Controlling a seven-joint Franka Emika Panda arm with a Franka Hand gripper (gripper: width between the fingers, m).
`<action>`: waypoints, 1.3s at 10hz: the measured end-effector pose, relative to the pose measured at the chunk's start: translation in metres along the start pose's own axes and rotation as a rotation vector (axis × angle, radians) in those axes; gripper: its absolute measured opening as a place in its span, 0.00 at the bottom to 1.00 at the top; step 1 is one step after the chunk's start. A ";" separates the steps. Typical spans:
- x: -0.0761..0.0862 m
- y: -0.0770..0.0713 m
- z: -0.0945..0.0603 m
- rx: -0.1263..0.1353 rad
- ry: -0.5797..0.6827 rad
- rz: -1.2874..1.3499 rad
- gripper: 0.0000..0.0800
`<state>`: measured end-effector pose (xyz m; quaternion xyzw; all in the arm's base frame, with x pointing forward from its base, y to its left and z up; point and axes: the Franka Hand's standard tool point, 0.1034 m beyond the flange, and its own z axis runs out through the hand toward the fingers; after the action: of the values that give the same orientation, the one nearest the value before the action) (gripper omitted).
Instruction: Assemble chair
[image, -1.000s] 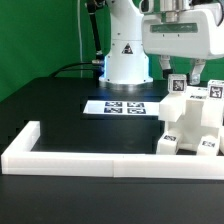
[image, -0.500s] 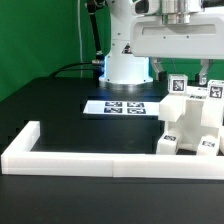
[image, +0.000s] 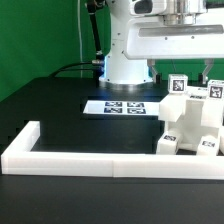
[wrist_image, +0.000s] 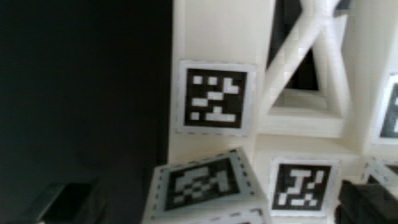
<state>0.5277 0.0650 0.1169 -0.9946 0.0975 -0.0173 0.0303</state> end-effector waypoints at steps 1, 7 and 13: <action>0.000 0.001 0.000 -0.004 0.000 -0.073 0.81; 0.000 0.003 0.001 -0.020 -0.001 -0.250 0.35; 0.000 0.002 0.001 -0.019 0.001 -0.036 0.36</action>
Offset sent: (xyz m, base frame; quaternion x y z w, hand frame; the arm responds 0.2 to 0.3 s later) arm 0.0021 -0.0023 -0.0002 -0.0164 -0.0021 -0.1509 0.9884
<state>0.5275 0.0628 0.1161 -0.9965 0.0795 -0.0172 0.0206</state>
